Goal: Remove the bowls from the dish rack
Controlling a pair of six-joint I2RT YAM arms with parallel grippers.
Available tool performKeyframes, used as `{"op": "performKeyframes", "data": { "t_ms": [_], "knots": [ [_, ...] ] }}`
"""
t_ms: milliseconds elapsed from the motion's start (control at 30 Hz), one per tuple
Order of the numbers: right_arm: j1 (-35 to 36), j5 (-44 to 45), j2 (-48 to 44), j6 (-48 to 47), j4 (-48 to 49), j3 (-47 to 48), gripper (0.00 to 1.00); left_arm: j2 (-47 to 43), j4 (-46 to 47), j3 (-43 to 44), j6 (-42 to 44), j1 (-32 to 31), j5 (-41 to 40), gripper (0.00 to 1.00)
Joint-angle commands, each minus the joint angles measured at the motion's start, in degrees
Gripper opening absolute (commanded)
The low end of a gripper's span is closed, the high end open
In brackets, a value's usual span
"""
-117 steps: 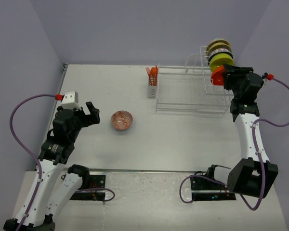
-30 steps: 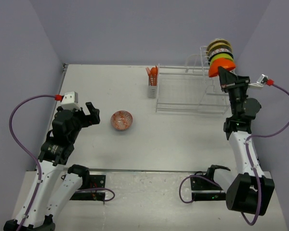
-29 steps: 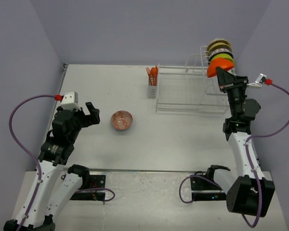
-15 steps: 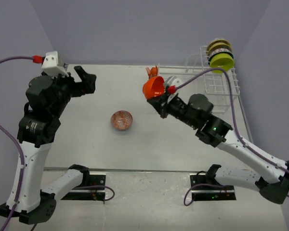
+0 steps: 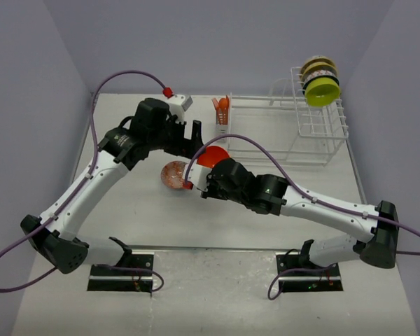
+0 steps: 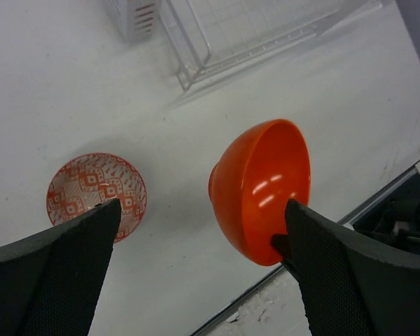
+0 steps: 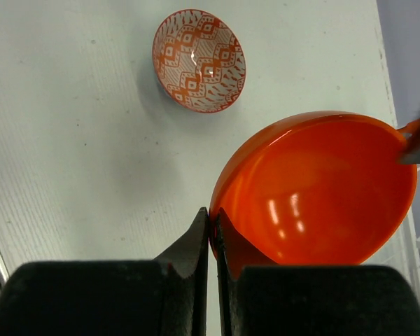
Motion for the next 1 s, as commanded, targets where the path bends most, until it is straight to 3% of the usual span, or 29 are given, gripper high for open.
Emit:
{"op": "performKeyframes", "data": {
  "t_ms": [0, 100, 300, 333, 400, 433, 500, 667, 700, 733, 767, 833, 967],
  "knots": [
    [0.7, 0.3, -3.2, -4.4, 3.2, 3.0, 0.0, -1.4, 1.1, -4.0, -0.4, -0.9, 2.3, 0.98],
    [0.8, 1.8, -2.9, -4.9, 2.7, 3.5, 0.0, -0.3, 1.4, -4.5, -1.1, -4.3, 1.0, 0.94],
    [1.0, 4.3, -2.9, -4.5, 2.0, 5.2, 0.0, 2.6, -0.9, -4.3, -1.3, -8.4, -6.7, 0.64],
    [1.1, 5.0, -2.6, -4.4, 2.0, 5.4, 0.0, 3.7, -1.7, -4.2, -1.4, -8.7, -7.6, 0.5],
    [1.5, 5.5, -2.3, -4.3, 2.0, 5.9, 0.0, 4.6, -2.4, -3.5, -1.9, -9.6, -12.1, 0.33],
    [1.5, 6.2, -2.2, -4.2, 2.0, 5.9, 0.0, 5.1, -3.0, -3.5, -2.0, -9.7, -13.0, 0.14],
    [1.5, 6.8, -1.6, -4.2, 2.1, 6.0, 0.0, 5.2, -3.2, -3.2, -2.5, -9.8, -16.8, 0.0],
    [1.5, 8.4, -2.0, -3.5, 4.6, 4.9, 0.03, 4.2, -3.6, -2.8, -4.2, -9.7, -24.1, 0.0],
    [1.5, 8.8, -2.0, -3.4, 5.2, 4.7, 0.16, 3.6, -3.4, -2.8, -5.4, -9.7, -26.8, 0.0],
    [1.5, 9.3, -2.1, -3.0, 6.5, 4.3, 0.72, 2.7, -3.2, -2.6, -6.1, -9.6, -28.0, 0.0],
    [1.5, 10.6, -2.2, -2.1, 7.1, 3.6, 0.99, 2.2, -3.1, -2.5, -6.8, -8.7, -29.2, 0.0],
    [1.4, 12.2, -2.8, -0.7, 7.8, 3.4, 0.99, 0.4, -2.2, -2.9, -9.2, -6.1, -31.0, 0.0],
    [0.7, 13.0, -7.2, 4.4, 8.1, 1.3, 0.99, -4.5, 1.9, -7.3, -11.5, 11.4, -29.5, 0.0]
  ]
}}
